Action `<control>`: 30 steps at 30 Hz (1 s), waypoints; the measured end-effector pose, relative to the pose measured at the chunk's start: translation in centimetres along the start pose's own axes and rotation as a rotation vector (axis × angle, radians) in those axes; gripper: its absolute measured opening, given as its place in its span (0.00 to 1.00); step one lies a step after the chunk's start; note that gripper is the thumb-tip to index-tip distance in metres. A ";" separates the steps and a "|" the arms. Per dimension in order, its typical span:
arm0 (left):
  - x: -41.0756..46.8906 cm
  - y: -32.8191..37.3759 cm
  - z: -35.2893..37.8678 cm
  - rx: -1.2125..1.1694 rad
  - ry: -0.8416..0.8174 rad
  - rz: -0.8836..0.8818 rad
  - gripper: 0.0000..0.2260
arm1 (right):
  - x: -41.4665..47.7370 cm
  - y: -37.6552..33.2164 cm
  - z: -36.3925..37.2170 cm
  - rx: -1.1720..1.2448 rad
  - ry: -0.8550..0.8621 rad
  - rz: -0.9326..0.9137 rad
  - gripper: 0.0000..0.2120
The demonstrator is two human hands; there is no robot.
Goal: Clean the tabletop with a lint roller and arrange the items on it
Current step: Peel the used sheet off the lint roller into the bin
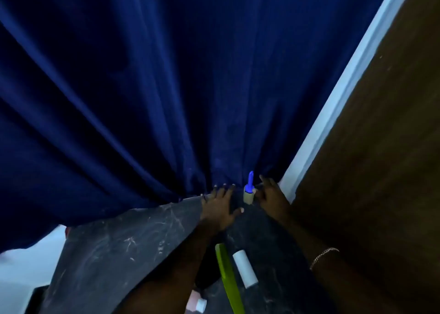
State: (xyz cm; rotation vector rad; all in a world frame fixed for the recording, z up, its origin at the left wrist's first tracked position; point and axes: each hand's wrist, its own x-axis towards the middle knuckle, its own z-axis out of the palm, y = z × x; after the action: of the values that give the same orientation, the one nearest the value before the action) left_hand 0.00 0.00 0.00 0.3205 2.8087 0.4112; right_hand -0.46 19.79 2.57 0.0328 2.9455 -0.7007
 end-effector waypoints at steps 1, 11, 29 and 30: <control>1.1 0.3 0.6 -0.032 -0.024 -0.025 0.40 | 0.9 0.4 0.4 0.010 0.010 0.011 0.28; 9.4 2.4 5.0 -0.434 -0.070 -0.058 0.28 | 5.9 0.1 3.3 0.357 -0.062 0.124 0.21; 2.5 1.5 4.2 -0.891 0.097 0.067 0.16 | 1.0 1.1 2.6 1.044 -0.052 0.160 0.07; 1.4 1.1 4.1 -0.904 0.097 0.066 0.16 | 0.0 0.7 2.7 1.074 -0.063 0.168 0.07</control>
State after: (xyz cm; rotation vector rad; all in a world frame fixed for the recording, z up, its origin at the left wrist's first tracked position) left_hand 0.17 2.41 -3.81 0.1808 2.3733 1.6385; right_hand -0.11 19.21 -0.13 0.3243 2.1108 -2.0504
